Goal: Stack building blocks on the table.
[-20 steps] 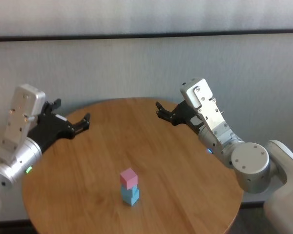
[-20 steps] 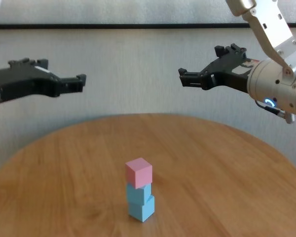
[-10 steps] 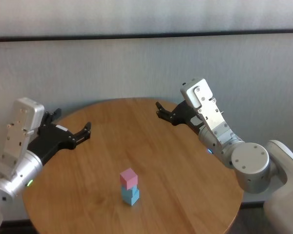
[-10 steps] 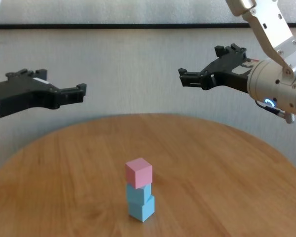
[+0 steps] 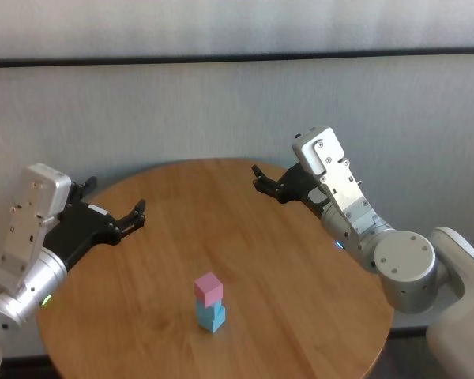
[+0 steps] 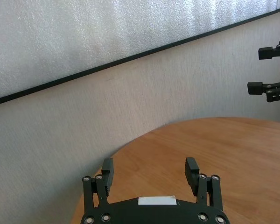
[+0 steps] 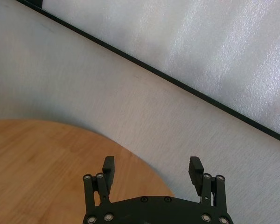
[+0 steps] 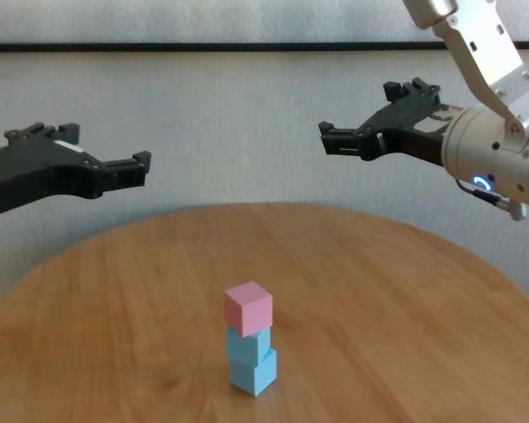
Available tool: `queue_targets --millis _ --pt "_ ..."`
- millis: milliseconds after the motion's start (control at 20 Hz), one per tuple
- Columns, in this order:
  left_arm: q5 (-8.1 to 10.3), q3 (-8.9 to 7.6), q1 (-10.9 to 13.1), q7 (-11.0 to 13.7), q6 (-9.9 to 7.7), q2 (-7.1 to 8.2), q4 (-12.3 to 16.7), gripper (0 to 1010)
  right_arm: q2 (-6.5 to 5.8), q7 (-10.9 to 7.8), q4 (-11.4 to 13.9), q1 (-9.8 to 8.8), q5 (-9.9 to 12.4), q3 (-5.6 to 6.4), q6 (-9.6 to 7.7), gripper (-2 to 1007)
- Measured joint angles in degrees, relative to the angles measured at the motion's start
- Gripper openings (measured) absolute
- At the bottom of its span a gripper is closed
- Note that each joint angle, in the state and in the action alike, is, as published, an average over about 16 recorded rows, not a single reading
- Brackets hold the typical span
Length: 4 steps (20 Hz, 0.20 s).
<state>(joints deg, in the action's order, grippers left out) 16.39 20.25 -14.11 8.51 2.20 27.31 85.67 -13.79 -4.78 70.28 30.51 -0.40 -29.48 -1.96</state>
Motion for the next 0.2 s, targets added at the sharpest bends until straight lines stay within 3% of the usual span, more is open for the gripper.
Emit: queue_targets --millis 200 --pt "0.01 0.02 0.0 0.0 -0.03 0.02 0.0 999 0.00 0.00 0.0 0.00 0.0 0.00 0.00 1001"
